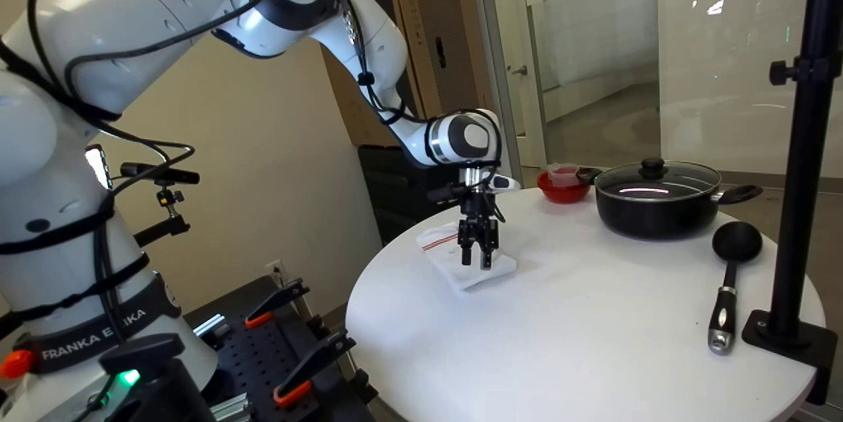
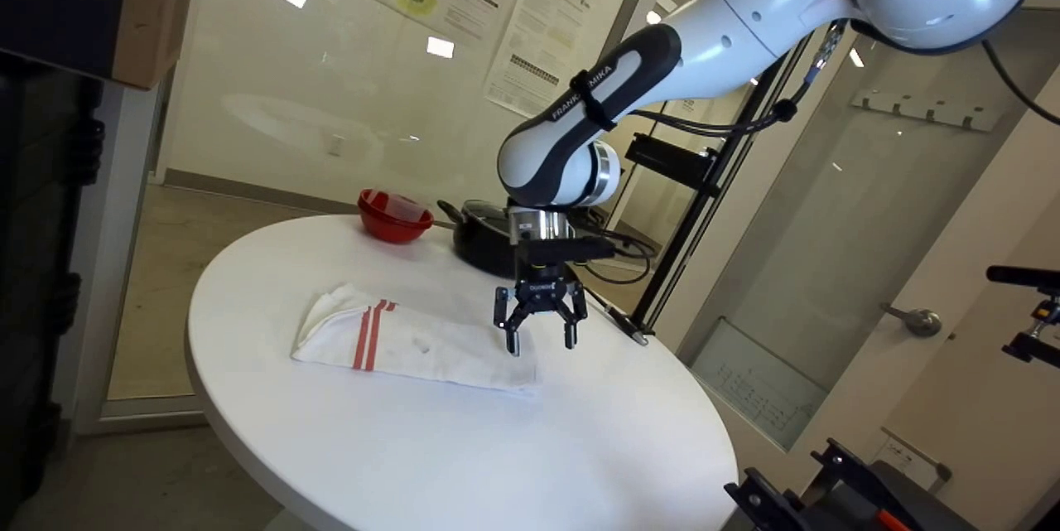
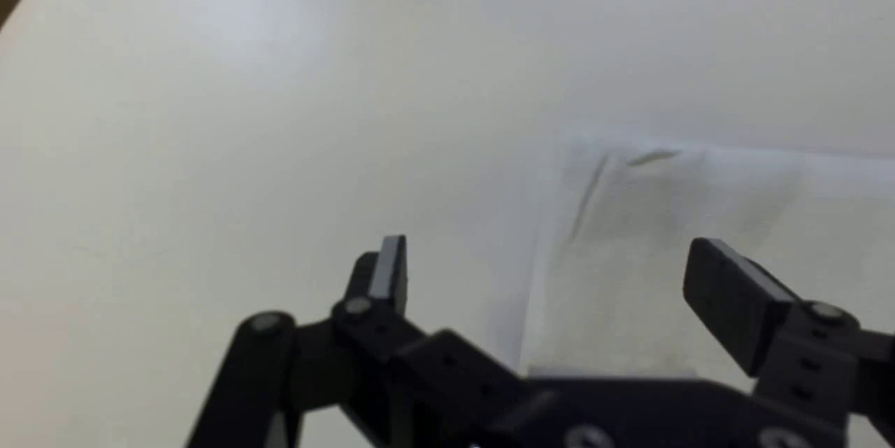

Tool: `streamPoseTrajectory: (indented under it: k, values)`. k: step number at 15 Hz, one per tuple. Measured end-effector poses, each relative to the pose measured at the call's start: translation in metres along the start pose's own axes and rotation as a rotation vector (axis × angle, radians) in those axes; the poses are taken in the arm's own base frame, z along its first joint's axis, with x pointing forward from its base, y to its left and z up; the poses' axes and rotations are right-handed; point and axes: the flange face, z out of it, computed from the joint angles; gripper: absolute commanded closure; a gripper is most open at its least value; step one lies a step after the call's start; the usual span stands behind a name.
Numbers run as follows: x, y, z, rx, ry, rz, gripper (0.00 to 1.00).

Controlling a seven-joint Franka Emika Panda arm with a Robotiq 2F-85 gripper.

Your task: Fold the white towel

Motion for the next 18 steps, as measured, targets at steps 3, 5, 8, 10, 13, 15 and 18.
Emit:
streamPoseTrajectory:
  k: [3,5,8,10,13,15,18]
  values:
    - [-0.001,0.023,0.017,0.059,0.081,-0.045,0.00]
    - [-0.006,0.032,0.028,0.089,0.127,-0.078,0.09]
    - [-0.015,0.043,0.042,0.127,0.160,-0.121,0.02]
    - [-0.020,0.047,0.048,0.152,0.164,-0.144,0.02]
    - [-0.026,0.052,0.051,0.190,0.161,-0.166,0.33]
    - [-0.030,0.053,0.051,0.217,0.157,-0.172,0.48]
    - [-0.035,0.054,0.049,0.255,0.148,-0.179,0.70]
